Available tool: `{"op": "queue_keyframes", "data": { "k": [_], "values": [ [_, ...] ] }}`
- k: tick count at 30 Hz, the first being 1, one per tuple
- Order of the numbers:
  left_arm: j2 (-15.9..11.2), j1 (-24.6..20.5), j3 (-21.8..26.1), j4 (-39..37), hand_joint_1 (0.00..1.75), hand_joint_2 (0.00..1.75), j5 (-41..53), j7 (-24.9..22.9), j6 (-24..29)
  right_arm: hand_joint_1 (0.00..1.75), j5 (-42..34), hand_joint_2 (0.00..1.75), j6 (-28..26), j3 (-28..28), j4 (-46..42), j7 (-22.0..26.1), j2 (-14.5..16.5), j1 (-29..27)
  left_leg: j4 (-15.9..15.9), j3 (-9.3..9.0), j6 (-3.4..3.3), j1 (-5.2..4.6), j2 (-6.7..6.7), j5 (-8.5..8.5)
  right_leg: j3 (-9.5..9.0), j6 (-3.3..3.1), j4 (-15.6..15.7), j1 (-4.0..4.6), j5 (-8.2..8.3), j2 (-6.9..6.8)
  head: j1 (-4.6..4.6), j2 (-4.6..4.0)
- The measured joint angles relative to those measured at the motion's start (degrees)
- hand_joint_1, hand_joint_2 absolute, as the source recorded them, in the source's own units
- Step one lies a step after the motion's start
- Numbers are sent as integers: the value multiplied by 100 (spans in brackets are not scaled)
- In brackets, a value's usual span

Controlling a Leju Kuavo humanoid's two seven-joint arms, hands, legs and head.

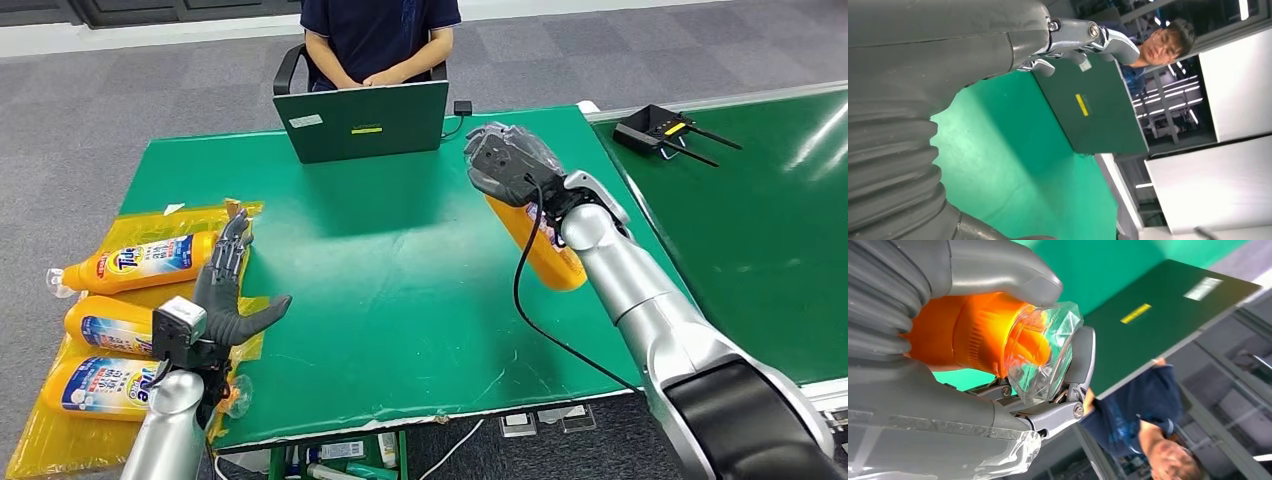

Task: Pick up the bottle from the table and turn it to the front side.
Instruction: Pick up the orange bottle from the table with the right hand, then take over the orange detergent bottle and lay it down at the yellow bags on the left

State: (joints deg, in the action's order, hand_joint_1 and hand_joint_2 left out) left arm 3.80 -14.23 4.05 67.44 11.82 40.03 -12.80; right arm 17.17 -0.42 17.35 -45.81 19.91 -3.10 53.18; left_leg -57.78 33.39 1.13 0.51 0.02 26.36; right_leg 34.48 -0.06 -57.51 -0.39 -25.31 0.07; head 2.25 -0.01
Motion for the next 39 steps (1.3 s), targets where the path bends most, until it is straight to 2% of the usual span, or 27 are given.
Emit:
{"op": "queue_keyframes", "data": {
  "k": [11,24,39],
  "values": [
    [42,-401,-277,-955,0,175,-3,12,-54,175,-258,175,-101,0,-222,132,295,102,0,1,0,0,0,-1,1,0,-1,0,1,0,0,0],
    [128,-630,-489,-1312,0,175,-142,14,-235,175,-416,175,-97,0,-258,237,592,240,0,1,1,0,0,-3,0,0,-1,0,1,0,-1,1],
    [679,-1597,-833,-1961,0,175,-602,19,-814,175,-649,175,-74,0,-258,264,1303,421,-1,2,2,0,-1,-5,0,0,-2,0,3,-2,0,1]
  ]
}}
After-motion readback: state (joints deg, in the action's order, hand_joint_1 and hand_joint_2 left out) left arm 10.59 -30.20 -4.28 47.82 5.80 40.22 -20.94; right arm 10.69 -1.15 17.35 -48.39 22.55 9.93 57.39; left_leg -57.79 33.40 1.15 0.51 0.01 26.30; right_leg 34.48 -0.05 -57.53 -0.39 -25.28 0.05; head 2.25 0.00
